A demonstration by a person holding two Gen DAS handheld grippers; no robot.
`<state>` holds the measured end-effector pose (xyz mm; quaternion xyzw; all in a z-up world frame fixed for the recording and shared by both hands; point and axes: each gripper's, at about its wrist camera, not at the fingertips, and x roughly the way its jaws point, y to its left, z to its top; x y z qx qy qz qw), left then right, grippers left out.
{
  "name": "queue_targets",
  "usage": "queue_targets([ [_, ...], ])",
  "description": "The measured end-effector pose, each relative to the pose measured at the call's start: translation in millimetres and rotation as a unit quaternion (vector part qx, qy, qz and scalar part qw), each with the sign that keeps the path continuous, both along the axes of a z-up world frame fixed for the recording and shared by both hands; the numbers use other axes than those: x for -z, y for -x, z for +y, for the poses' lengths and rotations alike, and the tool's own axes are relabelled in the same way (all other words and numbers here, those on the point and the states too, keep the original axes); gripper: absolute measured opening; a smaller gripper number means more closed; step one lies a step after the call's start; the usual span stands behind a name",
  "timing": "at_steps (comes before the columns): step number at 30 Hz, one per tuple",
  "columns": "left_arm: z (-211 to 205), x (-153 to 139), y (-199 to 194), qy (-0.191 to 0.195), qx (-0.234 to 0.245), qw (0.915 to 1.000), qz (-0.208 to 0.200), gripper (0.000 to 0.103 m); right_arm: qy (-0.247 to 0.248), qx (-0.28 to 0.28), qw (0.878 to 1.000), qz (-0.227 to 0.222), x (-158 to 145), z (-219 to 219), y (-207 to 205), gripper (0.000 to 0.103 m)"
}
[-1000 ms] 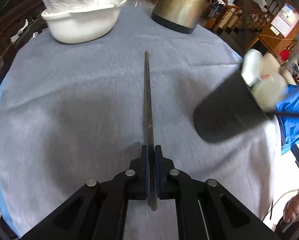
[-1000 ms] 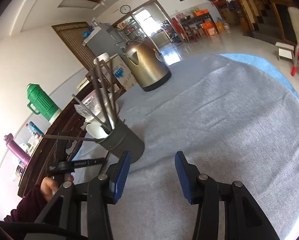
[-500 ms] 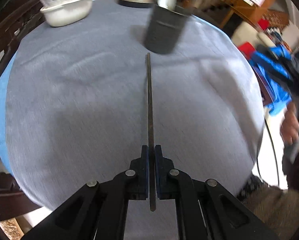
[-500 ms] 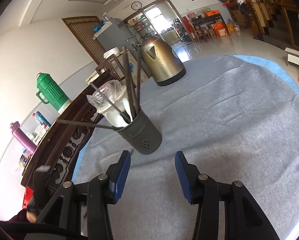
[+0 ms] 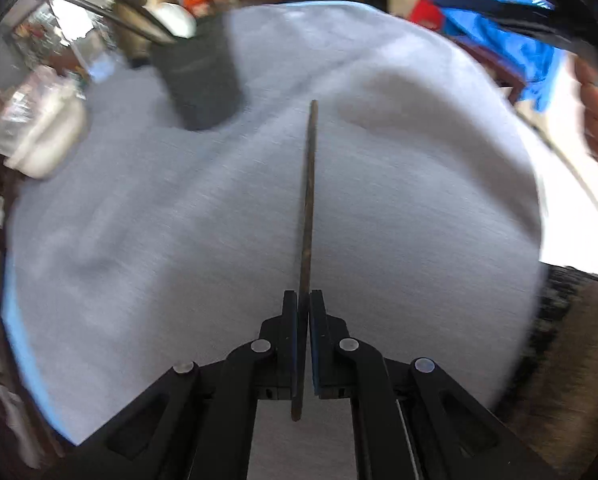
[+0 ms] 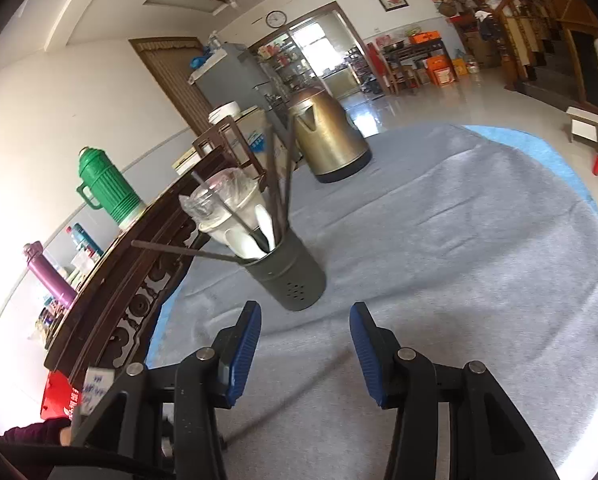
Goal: Organize utensils
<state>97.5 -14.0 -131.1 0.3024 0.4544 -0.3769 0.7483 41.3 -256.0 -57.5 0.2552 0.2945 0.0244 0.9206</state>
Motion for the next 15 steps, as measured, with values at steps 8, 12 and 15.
queue_targets([
  [8,41,-36,-53,0.039,-0.096,0.9943,-0.021,0.006,-0.021,0.002,1.000,0.017,12,-8,6,0.050],
  [12,67,-33,-43,0.077,-0.150,0.9840,0.056,0.006,-0.009,-0.014,1.000,0.016,13,1,5,0.050],
  [15,80,-21,-42,0.123,-0.227,0.9572,0.130,0.006,-0.011,-0.022,1.000,0.015,15,5,5,0.050],
])
